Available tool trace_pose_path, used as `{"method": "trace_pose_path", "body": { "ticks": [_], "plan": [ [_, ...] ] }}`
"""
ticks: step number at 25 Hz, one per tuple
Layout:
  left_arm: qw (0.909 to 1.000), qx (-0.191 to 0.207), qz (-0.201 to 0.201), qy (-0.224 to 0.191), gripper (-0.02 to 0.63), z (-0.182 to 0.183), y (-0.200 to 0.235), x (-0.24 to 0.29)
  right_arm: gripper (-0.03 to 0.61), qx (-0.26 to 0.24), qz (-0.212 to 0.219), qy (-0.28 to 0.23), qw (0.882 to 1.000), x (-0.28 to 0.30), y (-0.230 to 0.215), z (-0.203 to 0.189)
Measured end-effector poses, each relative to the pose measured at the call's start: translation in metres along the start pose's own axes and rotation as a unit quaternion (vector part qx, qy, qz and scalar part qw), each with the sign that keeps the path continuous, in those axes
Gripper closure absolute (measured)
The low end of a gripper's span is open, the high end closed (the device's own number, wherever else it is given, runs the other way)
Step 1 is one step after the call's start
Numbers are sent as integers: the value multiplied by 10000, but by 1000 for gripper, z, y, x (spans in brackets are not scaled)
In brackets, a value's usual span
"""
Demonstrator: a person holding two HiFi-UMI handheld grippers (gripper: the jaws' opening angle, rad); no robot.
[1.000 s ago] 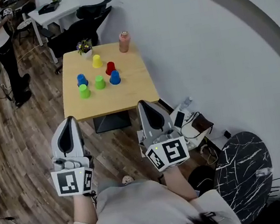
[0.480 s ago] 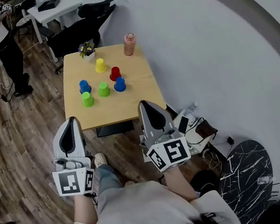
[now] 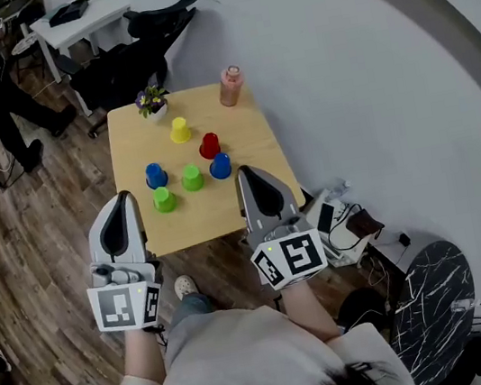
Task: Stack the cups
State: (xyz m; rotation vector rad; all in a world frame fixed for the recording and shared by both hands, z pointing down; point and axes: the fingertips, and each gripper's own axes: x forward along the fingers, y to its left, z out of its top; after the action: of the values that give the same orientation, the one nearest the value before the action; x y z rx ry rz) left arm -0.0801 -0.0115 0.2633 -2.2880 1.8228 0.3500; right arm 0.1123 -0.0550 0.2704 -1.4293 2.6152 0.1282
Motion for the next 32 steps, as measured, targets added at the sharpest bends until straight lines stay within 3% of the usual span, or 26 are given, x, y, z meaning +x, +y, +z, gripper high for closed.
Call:
{"method": "trace_pose_path", "body": {
  "ticks": [7, 13, 18, 23, 32],
  "plan": [
    [9995, -90, -301, 85, 555, -17, 32, 40, 575, 215, -335, 325, 9987, 46, -7, -27],
    [9986, -196, -425, 252, 555, -37, 52, 50, 575, 451, -437, 1002, 9930, 69, -3, -79],
    [9974, -305, -474, 442, 555, -59, 57, 52, 574, 690, -326, 1666, 9831, 72, 3, -132],
    [9958, -404, -486, 665, 555, -79, 55, 47, 569, 1098, -330, 2315, 9660, 64, 3, -187],
    [9940, -473, -397, 899, 555, -100, 71, 49, 400, 1093, -296, 3224, 9398, 78, 1, -273]
  ]
}}
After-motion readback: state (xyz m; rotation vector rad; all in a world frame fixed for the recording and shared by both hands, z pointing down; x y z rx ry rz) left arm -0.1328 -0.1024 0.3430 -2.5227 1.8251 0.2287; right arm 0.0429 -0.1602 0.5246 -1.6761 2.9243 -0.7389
